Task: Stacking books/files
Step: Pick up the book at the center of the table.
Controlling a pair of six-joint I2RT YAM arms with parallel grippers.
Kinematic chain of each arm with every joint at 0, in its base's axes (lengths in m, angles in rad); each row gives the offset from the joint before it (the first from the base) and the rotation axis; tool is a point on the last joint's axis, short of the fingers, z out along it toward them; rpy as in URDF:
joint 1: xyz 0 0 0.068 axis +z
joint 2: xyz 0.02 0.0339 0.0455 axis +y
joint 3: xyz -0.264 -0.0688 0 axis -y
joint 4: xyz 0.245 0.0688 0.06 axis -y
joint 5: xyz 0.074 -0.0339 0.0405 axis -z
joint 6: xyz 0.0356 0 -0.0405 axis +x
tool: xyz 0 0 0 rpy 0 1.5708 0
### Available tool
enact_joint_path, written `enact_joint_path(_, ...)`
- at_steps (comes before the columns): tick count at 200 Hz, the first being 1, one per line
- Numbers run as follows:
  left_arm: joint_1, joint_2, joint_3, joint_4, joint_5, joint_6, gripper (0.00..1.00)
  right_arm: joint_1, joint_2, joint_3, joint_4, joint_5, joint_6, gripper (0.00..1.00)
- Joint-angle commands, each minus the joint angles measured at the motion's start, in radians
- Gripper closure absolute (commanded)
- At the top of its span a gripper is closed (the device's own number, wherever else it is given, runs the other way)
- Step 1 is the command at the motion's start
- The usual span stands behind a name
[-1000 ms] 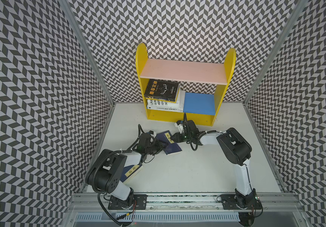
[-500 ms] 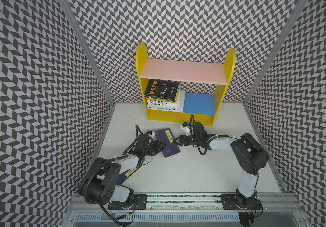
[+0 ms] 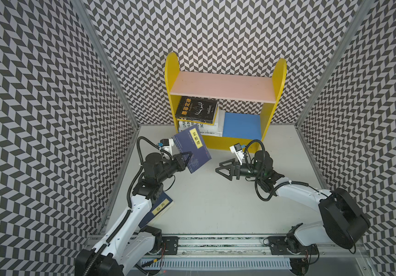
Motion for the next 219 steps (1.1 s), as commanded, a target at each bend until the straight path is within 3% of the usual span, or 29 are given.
enact_joint_path(1,0.028,-0.034,0.067,0.106,-0.002,0.050,1.00,-0.008,0.020,-0.045,0.374,-0.152,0.168,0.01)
enact_joint_path(40,0.068,0.001,0.103,0.280,0.003,-0.017,1.00,-0.031,0.153,-0.104,1.190,-0.257,0.659,0.01)
enact_joint_path(75,0.080,0.035,0.138,0.358,0.027,-0.041,1.00,-0.079,0.086,-0.188,1.235,-0.217,0.698,0.00)
enact_joint_path(99,0.080,0.025,0.130,0.366,0.021,-0.041,1.00,-0.076,-0.044,-0.216,1.037,-0.185,0.556,0.01)
enact_joint_path(140,0.080,0.038,0.120,0.386,0.040,-0.052,1.00,-0.022,-0.277,-0.144,0.307,-0.050,0.098,0.00)
enact_joint_path(156,0.080,0.036,0.119,0.413,0.048,-0.060,1.00,0.005,-0.333,-0.067,-0.007,0.125,-0.060,0.00)
enact_joint_path(169,0.080,0.039,0.131,0.421,0.053,-0.062,1.00,0.015,-0.365,-0.020,-0.161,0.357,-0.102,0.01)
enact_joint_path(182,0.080,0.044,0.143,0.432,0.067,-0.072,1.00,0.013,-0.370,0.014,-0.232,0.588,-0.100,0.00)
enact_joint_path(190,0.079,0.050,0.144,0.465,0.086,-0.094,1.00,0.012,-0.363,0.037,-0.230,0.654,-0.111,0.01)
enact_joint_path(219,0.050,0.084,0.148,0.614,0.144,-0.178,1.00,0.010,-0.275,0.094,-0.040,0.556,-0.051,0.00)
